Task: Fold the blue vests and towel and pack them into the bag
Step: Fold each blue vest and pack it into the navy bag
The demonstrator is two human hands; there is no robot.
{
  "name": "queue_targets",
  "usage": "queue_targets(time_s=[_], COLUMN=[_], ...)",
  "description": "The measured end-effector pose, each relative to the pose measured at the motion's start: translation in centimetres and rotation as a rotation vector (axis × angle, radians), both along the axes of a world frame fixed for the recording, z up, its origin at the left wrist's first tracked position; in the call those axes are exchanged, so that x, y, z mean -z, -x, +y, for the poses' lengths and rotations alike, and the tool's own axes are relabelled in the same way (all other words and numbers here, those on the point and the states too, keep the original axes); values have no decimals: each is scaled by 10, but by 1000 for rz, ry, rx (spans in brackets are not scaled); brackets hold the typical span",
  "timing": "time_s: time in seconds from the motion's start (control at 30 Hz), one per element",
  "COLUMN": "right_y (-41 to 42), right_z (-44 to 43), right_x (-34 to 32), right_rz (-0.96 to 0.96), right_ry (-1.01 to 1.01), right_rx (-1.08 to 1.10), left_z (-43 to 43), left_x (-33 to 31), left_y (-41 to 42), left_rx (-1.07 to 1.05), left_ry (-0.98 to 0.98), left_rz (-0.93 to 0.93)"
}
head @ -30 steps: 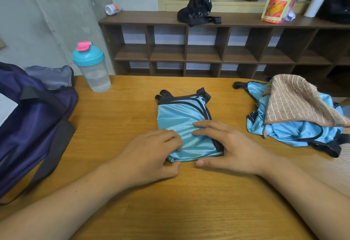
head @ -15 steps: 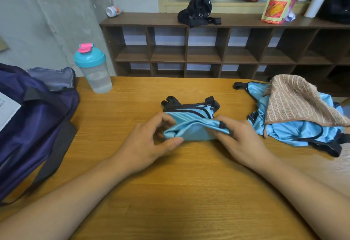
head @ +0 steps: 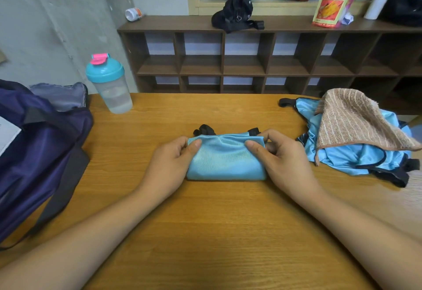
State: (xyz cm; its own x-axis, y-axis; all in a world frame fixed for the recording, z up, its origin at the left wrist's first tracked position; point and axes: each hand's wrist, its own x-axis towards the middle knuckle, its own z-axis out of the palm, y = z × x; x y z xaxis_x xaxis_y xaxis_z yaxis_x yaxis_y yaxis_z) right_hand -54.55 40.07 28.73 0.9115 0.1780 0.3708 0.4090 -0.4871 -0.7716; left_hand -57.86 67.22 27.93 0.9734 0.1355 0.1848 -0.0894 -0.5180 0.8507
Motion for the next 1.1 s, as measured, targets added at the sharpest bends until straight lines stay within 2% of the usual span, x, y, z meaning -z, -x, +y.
queue_targets(time_s=[0.3, 0.5, 0.67, 0.8, 0.87, 0.97, 1.1], right_y=[-4, -6, -6, -6, -6, -4, 0], right_z=[5, 5, 5, 4, 3, 3, 3], right_x=[2, 6, 4, 5, 4, 0, -4], right_rz=[77, 0, -31, -60, -56, -57, -22], right_ry=[29, 195, 240, 288, 305, 339, 345], right_rx=[145, 158, 159, 165, 135, 80, -35], left_z=[-9, -3, -1, -3, -2, 3, 7], left_x=[-3, -10, -14, -21, -27, -37, -48], left_y=[-3, -6, -10, -9, -10, -11, -9], left_rx=[-51, -39, -47, -20, -21, 0, 27], left_ry=[-215, -418, -432, -458, -397, -184, 103], left_rz=[20, 49, 75, 194, 280, 395, 401])
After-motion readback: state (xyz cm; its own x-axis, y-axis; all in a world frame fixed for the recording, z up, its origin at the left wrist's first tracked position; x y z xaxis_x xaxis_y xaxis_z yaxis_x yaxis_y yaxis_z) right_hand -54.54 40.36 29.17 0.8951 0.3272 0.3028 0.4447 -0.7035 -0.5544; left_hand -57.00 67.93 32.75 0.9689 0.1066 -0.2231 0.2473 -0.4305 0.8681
